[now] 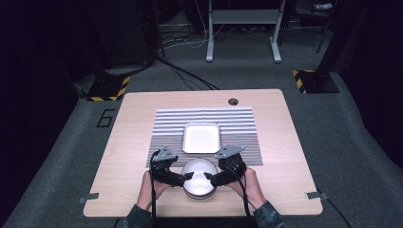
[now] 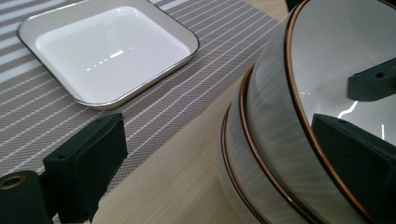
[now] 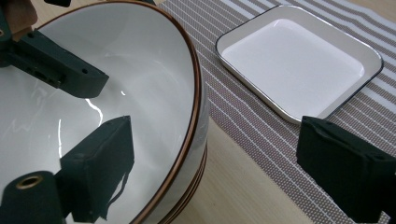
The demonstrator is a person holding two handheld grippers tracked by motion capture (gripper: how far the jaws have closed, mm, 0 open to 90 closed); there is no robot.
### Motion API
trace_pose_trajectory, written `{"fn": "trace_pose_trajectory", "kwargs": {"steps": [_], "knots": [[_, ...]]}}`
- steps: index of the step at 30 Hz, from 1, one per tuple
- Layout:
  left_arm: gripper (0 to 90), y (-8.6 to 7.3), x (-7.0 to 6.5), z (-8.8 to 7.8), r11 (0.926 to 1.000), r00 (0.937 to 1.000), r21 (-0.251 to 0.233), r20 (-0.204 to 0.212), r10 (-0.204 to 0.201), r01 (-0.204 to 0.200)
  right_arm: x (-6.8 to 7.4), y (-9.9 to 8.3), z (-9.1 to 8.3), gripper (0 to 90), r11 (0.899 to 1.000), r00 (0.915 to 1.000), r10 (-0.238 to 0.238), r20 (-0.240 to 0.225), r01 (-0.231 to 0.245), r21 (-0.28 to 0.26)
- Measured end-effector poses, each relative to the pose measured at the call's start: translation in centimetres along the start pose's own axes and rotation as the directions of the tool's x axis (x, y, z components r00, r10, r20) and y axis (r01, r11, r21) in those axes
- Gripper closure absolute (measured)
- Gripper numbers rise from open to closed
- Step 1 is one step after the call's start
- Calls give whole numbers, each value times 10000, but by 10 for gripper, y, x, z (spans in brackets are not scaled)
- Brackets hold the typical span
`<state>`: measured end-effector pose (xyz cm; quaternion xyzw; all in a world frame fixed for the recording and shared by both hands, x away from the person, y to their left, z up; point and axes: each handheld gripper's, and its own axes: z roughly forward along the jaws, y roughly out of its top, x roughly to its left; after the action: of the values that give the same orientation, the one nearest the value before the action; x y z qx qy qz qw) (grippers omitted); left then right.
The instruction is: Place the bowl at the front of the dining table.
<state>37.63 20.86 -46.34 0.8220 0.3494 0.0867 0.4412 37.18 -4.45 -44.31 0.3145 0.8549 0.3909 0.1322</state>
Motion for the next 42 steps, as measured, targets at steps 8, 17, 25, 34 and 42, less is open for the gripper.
{"fn": "trace_pose_trajectory", "kwargs": {"steps": [8, 17, 25, 34, 42], "knots": [[51, -3, -4, 4, 9999, 9997, -37, 188, -121, 122, -1, -4, 6, 88, 9998, 9995, 214, -231, -215, -33], [73, -9, -8, 8, 9997, 9994, 228, 339, -14, 7, 6, -9, 15, 124, 9999, 9994, 63, -341, -59, 119], [234, -8, -14, 9, 9997, 9967, 208, 813, 68, -85, 9, -9, 14, 335, 9999, 9975, -25, -708, 36, 150], [380, -3, -24, 13, 9986, 9993, 408, 203, 320, -328, 16, -5, 13, 472, 9977, 9982, -359, -485, 386, 562], [514, 2, -33, 8, 9942, 9932, 721, -791, 849, -792, 20, 0, 11, 553, 9937, 9987, -505, 103, 492, 1008]]}}
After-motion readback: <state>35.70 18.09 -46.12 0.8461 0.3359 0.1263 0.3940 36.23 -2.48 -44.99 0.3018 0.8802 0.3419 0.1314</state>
